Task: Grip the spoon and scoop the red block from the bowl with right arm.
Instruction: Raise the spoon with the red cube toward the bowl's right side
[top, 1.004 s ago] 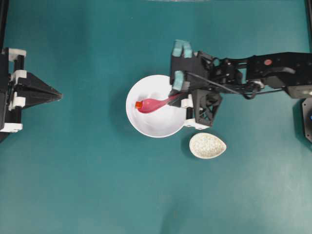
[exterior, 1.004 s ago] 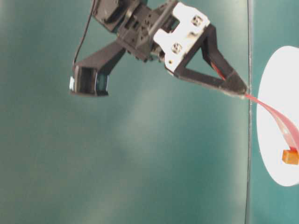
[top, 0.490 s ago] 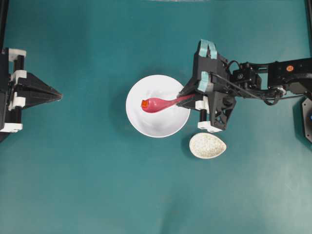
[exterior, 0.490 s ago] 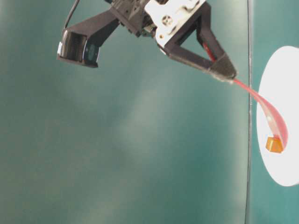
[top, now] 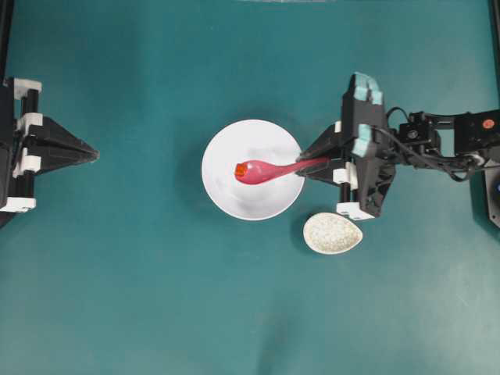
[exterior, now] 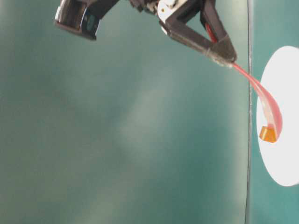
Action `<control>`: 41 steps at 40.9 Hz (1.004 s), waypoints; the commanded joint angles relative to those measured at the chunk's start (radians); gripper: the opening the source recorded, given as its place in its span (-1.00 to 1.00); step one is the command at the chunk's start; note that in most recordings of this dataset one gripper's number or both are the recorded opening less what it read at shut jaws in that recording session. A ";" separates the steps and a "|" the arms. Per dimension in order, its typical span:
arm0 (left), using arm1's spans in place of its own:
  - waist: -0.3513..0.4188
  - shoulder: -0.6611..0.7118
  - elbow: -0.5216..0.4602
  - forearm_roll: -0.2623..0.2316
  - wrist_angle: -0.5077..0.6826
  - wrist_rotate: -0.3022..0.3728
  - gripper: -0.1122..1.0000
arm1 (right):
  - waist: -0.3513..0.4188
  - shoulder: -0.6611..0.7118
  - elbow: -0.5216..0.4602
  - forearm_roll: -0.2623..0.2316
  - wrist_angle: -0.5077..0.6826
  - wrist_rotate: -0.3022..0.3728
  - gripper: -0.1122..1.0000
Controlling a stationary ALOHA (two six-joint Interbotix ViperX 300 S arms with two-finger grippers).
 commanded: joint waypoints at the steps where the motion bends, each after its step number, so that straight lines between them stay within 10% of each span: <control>1: 0.002 0.003 -0.029 0.003 0.006 -0.003 -0.81 | 0.005 -0.034 0.012 0.003 -0.035 0.003 -0.36; 41: 0.002 0.002 -0.029 0.003 0.046 0.015 -0.81 | 0.035 0.002 0.077 0.000 -0.227 0.012 -0.36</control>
